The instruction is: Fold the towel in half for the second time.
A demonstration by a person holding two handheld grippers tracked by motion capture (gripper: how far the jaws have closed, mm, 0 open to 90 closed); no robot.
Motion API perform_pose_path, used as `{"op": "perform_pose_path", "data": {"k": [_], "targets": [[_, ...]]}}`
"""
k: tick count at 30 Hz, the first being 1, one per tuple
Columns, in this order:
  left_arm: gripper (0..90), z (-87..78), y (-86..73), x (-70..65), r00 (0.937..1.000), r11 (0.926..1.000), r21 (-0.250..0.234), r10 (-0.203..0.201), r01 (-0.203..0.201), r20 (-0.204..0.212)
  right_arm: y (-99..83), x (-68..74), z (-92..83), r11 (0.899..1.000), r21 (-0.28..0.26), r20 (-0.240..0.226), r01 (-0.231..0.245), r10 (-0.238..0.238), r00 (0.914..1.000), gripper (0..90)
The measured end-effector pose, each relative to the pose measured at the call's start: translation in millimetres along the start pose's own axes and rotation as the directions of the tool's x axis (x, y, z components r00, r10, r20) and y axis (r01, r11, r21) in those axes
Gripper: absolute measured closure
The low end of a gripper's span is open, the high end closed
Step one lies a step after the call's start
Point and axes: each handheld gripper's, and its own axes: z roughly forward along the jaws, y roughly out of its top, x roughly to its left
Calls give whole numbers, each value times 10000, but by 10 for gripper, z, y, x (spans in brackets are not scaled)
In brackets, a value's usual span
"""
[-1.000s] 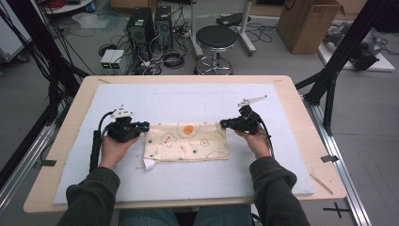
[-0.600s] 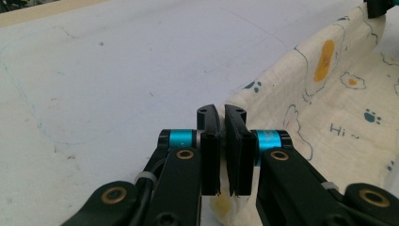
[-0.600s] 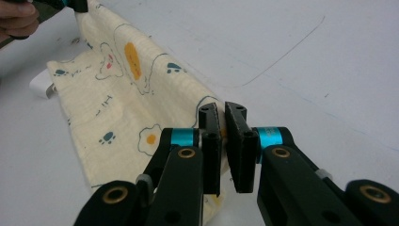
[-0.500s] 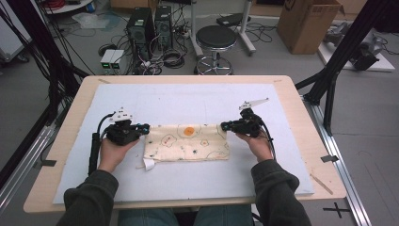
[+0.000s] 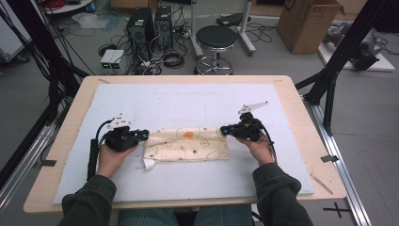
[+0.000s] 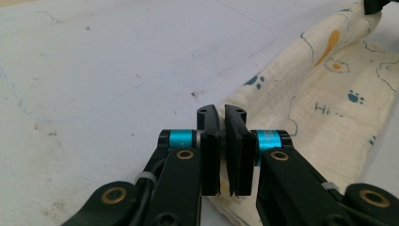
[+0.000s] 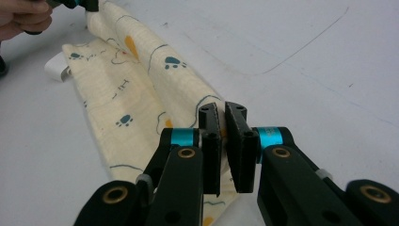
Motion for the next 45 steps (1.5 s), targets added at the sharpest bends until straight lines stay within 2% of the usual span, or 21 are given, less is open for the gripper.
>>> {"op": "perform_pose_path", "data": {"k": [9,19,22,26,35,38,41,43,45], "targets": [[846,-57,-38,-44,9998,9998,-18,173,-173,94,-5,77,-36,9996,-71,-68,264,-265,9996,848],[844,-103,-56,-129,9977,9978,207,627,-633,265,-66,136,-74,9989,-96,-145,470,-471,9988,848],[844,-116,-52,-161,9973,9976,148,678,-682,295,-82,160,-86,9987,-73,-136,500,-501,9987,848],[844,-127,-56,-189,9941,9936,407,1044,-1055,292,-123,192,-103,9983,-36,-155,580,-580,9982,847],[843,-127,-73,-257,9895,9873,702,1399,-1422,373,-220,243,-101,9976,156,-271,673,-668,9974,846],[844,-138,-71,-271,9883,9860,739,1469,-1496,408,-248,257,-102,9974,158,-274,699,-694,9972,846],[842,-151,-88,-285,9891,9876,659,1397,-1425,458,-272,270,-110,9975,247,-321,657,-649,9974,846],[843,-172,-133,-278,9917,9917,490,1161,-1188,549,-288,272,-111,9971,213,-348,729,-721,9968,846],[842,-170,-177,-275,9918,9909,626,1159,-1192,535,-305,281,-117,9972,265,-377,706,-695,9969,845]]}}
